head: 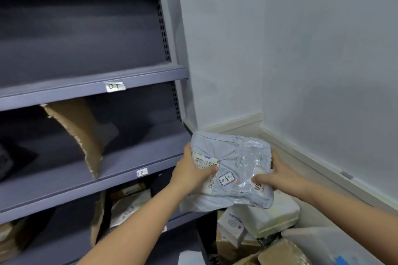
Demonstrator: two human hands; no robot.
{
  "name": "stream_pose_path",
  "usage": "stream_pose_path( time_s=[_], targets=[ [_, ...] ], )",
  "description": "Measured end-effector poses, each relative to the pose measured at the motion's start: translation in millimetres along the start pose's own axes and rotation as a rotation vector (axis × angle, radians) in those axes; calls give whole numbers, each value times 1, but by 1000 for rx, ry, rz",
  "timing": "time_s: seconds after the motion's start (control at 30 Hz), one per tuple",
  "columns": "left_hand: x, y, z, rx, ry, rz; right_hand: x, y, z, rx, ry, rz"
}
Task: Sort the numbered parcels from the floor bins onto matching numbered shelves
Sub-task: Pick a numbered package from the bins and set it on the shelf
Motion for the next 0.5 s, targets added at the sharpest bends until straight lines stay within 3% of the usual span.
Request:
stream_pose_path(
  time_s=[0.5],
  targets=[
    [-120, -169, 138, -2, -338, -319, 7, 208, 101, -167, -230, 416]
  ],
)
Point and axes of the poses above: each hand's wrist, its own x-axis towards the middle knuckle, its own y-axis out of the palm, z = x × y, the point moved 3 cm from there along x, towards the middle knuckle, and after that the axes turned 4 degrees about x, right-handed, at the moved point
